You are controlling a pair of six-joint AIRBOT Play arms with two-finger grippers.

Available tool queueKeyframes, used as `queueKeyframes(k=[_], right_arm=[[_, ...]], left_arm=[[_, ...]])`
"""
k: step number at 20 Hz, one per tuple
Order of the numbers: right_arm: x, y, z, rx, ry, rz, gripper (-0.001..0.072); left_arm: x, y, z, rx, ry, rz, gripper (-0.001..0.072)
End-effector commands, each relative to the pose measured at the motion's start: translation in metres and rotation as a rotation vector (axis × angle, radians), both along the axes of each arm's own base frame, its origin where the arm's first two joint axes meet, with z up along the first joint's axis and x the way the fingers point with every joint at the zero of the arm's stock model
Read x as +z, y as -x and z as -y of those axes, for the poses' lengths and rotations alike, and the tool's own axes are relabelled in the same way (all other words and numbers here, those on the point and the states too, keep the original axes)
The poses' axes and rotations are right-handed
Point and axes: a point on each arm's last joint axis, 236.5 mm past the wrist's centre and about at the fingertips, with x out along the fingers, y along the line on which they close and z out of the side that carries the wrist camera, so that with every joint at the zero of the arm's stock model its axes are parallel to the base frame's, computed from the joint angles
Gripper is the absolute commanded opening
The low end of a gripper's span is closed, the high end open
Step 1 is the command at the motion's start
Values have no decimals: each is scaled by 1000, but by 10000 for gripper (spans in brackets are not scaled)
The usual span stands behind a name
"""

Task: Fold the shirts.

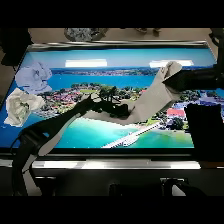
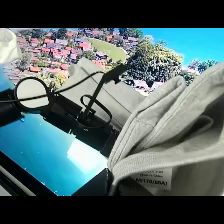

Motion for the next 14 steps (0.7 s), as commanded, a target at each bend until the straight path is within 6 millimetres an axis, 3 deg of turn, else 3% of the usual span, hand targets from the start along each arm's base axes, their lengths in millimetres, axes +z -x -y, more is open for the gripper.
queueKeyframes(k=[1,3,6,11,14], right_arm=[[6,-8,4,-41,-8,26,39],[5,-23,-5,-24,-76,31,38],[-1,-45,-44,41,-148,52,38],[-44,-86,-147,103,-263,15,39],[-85,-110,-204,75,-359,-48,39]], left_arm=[[7,3,16,3,70,-8,34],[15,-19,-21,18,-13,55,34],[66,-53,-99,27,-116,214,34],[179,-101,-251,249,-222,446,35],[231,-101,-311,367,-232,526,36]])
